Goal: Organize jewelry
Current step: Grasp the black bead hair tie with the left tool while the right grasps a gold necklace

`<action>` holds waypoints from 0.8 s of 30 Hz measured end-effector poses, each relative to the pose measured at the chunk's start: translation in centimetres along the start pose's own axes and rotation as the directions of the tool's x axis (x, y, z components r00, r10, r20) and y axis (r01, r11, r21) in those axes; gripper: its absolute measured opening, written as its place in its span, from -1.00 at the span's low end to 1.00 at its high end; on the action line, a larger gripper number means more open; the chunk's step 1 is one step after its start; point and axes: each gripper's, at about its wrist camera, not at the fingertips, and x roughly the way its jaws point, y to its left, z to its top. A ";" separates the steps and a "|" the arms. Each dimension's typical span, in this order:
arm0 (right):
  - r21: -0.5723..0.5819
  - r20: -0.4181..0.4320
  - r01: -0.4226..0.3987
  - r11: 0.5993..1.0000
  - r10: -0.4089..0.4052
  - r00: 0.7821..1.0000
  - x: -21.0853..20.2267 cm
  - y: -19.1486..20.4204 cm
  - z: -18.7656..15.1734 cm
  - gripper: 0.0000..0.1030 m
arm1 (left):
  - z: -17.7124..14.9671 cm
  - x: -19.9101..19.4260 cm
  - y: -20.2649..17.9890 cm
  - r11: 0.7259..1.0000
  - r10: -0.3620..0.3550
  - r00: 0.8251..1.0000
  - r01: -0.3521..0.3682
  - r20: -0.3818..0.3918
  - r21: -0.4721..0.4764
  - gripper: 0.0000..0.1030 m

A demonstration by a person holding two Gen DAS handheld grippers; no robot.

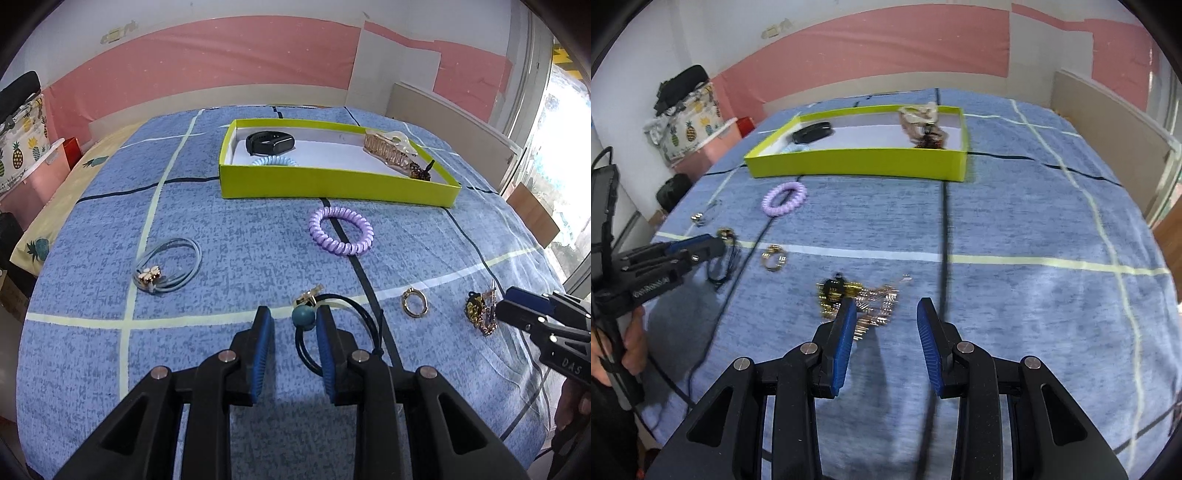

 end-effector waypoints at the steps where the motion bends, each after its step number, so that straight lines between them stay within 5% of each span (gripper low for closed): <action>1: 0.009 -0.003 0.012 1.000 -0.012 1.000 0.0 -0.4 -0.1 -0.32 | 0.0 0.0 0.0 1.000 0.000 1.000 0.000 0.000 -0.001 -0.49; 12: 0.061 0.010 -0.073 0.995 0.073 0.997 0.8 1.5 0.3 -0.32 | 0.4 0.4 -0.3 1.000 0.028 1.000 -0.028 0.000 -0.002 -0.49; 24: 0.005 0.001 -0.011 1.000 0.011 1.000 0.4 0.4 0.3 -0.32 | 0.4 0.5 -0.1 1.000 0.020 1.000 -0.020 0.001 -0.011 -0.49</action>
